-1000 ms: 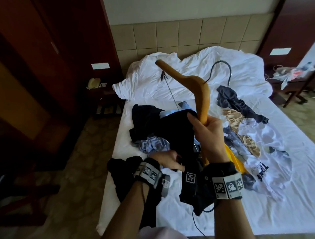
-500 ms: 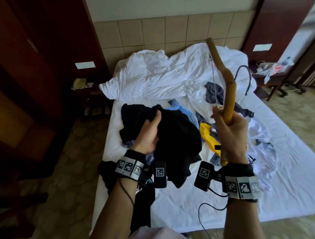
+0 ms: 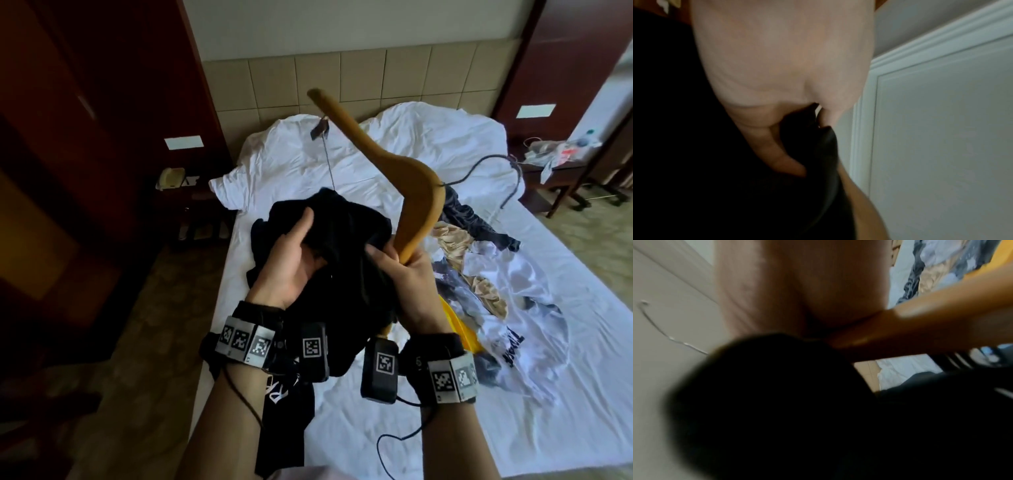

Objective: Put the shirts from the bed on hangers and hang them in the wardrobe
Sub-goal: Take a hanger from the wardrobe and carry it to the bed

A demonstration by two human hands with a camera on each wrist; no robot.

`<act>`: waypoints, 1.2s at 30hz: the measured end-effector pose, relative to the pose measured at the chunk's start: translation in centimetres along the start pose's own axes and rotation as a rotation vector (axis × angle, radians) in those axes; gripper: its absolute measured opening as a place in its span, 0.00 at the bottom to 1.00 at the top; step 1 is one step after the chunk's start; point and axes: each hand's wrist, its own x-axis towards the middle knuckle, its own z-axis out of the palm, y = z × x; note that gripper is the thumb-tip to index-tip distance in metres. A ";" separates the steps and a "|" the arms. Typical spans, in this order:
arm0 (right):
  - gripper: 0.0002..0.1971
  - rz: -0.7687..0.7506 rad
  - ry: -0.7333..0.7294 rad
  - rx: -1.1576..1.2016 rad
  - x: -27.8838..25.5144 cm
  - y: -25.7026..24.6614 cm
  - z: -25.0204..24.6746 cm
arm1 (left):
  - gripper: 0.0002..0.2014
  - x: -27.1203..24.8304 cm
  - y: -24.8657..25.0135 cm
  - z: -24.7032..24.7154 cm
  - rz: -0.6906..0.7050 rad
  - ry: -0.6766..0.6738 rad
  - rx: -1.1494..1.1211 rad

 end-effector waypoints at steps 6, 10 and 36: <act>0.28 -0.031 0.034 0.066 0.7 -0.1 1.5 | 0.33 0.6 -0.8 -2.8 -0.080 0.050 0.761; 0.21 -0.049 0.098 -0.115 1.0 -0.2 1.2 | 0.39 0.4 -1.3 -4.4 0.096 0.035 1.220; 0.17 -0.048 0.098 -0.094 -0.8 -0.4 -0.8 | 0.17 -3.4 2.7 2.4 0.301 -0.047 -0.124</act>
